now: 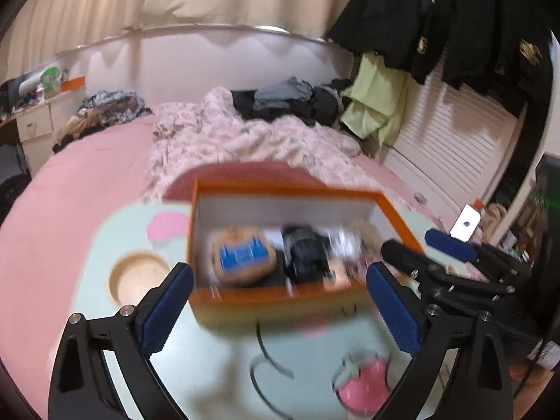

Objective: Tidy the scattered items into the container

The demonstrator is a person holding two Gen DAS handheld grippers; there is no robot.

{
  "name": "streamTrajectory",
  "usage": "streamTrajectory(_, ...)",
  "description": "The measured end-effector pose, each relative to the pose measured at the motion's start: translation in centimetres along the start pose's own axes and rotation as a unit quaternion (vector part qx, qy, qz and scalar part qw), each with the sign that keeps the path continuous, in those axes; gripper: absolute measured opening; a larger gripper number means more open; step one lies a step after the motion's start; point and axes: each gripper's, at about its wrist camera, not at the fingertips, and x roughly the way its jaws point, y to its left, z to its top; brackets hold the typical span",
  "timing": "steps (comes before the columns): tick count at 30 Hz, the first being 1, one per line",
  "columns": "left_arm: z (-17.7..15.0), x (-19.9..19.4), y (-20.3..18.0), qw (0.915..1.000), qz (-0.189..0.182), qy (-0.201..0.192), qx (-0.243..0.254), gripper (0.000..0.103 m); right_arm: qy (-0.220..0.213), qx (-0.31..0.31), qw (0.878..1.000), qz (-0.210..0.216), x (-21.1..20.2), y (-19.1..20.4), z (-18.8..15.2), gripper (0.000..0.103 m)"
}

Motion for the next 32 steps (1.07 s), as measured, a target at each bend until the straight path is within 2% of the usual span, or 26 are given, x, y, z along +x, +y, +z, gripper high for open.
streamTrajectory(2, -1.6, 0.3, -0.1, 0.9998, -0.004, 0.019, -0.006, 0.099, 0.012, -0.001, 1.0, 0.0, -0.3, -0.2, -1.9, 0.07)
streamTrajectory(6, -5.2, 1.1, -0.5, 0.9986, 0.021, 0.049, -0.004, 0.099, 0.064, 0.003, 0.998, -0.008, 0.6, -0.7, -5.3, 0.07)
streamTrajectory(9, -6.5, 2.4, -0.9, 0.9953, 0.034, 0.09, 0.013, 0.099, 0.103, 0.007, 0.994, -0.027, 1.7, -1.2, -6.5, 0.07)
streamTrajectory(11, -7.1, 2.9, -1.0, 0.9933, 0.062, 0.094, 0.027, 0.103, 0.123, 0.019, 0.991, -0.042, 2.5, -1.7, -7.0, 0.072)
streamTrajectory(12, -7.4, 2.9, -1.1, 0.9924, 0.077, 0.09, 0.034, 0.103, 0.126, 0.021, 0.99, -0.053, 2.7, -2.0, -7.2, 0.076)
streamTrajectory(14, -7.9, 3.3, -1.6, 0.9883, 0.107, 0.094, 0.054, 0.103, 0.13, 0.025, 0.989, -0.064, 3.0, -2.3, -7.3, 0.096)
streamTrajectory(16, -8.0, 3.2, -1.6, 0.9883, 0.108, 0.091, 0.057, 0.103, 0.134, 0.034, 0.988, -0.072, 3.2, -3.0, -7.4, 0.103)
streamTrajectory(32, -7.6, 3.3, -1.7, 0.9887, 0.11, 0.083, 0.059, 0.103, 0.127, 0.034, 0.989, -0.075, 3.4, -3.2, -7.4, 0.103)
